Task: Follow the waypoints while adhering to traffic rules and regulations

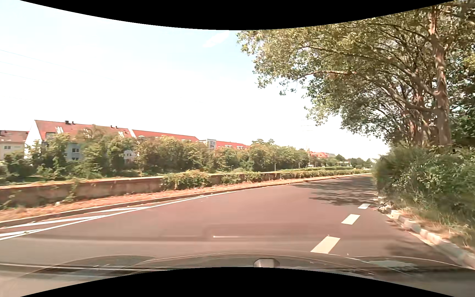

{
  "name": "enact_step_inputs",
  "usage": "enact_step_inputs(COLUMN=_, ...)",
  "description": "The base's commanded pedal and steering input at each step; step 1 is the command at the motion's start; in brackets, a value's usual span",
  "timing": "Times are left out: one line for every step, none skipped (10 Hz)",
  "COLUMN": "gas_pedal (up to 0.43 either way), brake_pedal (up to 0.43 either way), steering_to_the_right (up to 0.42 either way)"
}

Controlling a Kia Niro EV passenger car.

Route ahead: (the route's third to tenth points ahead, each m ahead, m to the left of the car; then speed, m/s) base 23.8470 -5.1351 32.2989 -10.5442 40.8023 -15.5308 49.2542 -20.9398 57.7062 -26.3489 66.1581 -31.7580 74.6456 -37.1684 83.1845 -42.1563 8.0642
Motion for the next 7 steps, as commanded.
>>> enact_step_inputs(gas_pedal=0.157, brake_pedal=0.0, steering_to_the_right=0.195)
enact_step_inputs(gas_pedal=0.157, brake_pedal=0.0, steering_to_the_right=0.19)
enact_step_inputs(gas_pedal=0.169, brake_pedal=0.0, steering_to_the_right=0.184)
enact_step_inputs(gas_pedal=0.169, brake_pedal=0.0, steering_to_the_right=0.178)
enact_step_inputs(gas_pedal=0.169, brake_pedal=0.0, steering_to_the_right=0.172)
enact_step_inputs(gas_pedal=0.177, brake_pedal=0.0, steering_to_the_right=0.166)
enact_step_inputs(gas_pedal=0.177, brake_pedal=0.0, steering_to_the_right=0.16)
